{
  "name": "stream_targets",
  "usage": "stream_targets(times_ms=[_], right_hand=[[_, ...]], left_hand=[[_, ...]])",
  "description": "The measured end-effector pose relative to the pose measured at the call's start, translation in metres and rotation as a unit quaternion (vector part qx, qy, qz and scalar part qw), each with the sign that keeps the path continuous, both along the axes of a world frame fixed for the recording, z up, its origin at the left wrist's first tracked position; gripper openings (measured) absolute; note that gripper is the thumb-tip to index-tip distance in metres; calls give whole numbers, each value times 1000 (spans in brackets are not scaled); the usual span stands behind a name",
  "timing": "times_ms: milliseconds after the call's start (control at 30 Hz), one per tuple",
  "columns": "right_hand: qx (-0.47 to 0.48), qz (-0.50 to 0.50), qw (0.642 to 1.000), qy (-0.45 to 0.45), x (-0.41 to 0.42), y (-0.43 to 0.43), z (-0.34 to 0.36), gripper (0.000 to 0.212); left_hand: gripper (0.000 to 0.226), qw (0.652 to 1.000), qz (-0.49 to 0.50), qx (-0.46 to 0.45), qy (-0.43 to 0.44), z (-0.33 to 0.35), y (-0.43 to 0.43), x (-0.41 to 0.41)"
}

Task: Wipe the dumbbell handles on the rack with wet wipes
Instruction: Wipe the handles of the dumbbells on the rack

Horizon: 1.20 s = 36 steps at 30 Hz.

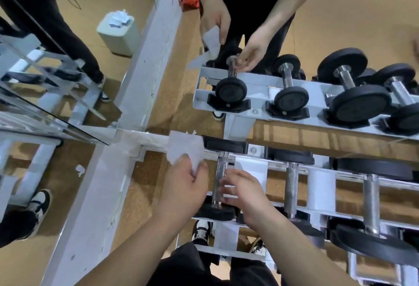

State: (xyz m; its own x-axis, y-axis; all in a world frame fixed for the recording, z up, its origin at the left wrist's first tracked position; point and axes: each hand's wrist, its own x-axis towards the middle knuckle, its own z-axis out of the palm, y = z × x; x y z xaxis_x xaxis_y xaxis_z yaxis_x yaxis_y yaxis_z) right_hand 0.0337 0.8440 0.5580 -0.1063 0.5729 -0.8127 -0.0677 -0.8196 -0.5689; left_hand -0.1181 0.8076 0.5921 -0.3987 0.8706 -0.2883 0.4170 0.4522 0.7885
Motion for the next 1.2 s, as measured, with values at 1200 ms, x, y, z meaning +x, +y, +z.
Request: stream_targets(times_ms=[1200], right_hand=[[-62,-42,992,-99,28,-10,-47,39]], left_hand=[[68,856,-413,-183,253,-53,-22,76]])
